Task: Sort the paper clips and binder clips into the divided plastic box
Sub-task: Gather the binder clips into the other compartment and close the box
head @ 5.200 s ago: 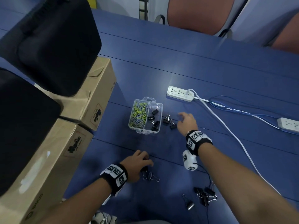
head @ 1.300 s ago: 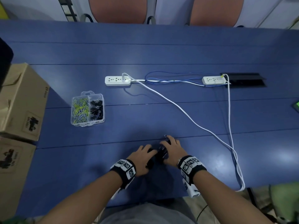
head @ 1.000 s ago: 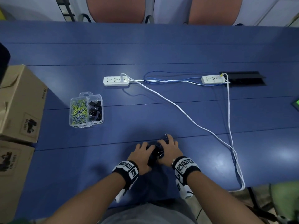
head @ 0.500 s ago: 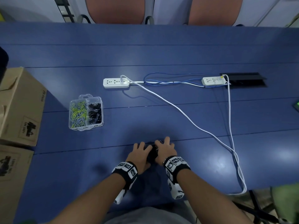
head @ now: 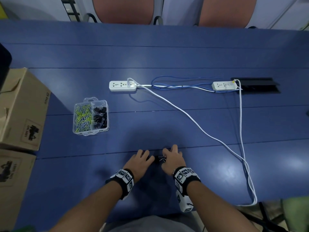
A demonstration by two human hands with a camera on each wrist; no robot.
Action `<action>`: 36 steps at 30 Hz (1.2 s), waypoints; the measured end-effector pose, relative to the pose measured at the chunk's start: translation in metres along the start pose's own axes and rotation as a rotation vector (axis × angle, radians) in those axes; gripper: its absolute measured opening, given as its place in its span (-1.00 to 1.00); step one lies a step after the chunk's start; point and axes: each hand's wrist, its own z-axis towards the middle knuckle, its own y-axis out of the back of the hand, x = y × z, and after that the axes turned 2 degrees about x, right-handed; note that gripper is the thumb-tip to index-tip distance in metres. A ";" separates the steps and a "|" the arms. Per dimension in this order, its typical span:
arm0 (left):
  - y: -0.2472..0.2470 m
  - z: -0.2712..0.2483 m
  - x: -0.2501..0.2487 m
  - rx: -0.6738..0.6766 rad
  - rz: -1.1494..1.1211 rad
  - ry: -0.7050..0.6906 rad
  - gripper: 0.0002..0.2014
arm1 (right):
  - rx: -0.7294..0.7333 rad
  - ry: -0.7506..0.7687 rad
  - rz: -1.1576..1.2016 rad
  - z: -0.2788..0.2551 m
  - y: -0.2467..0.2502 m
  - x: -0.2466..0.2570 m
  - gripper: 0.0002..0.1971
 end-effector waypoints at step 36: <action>-0.022 -0.024 0.019 -0.192 0.086 -0.084 -0.71 | -0.077 -0.314 1.213 -0.003 0.006 -0.022 -0.66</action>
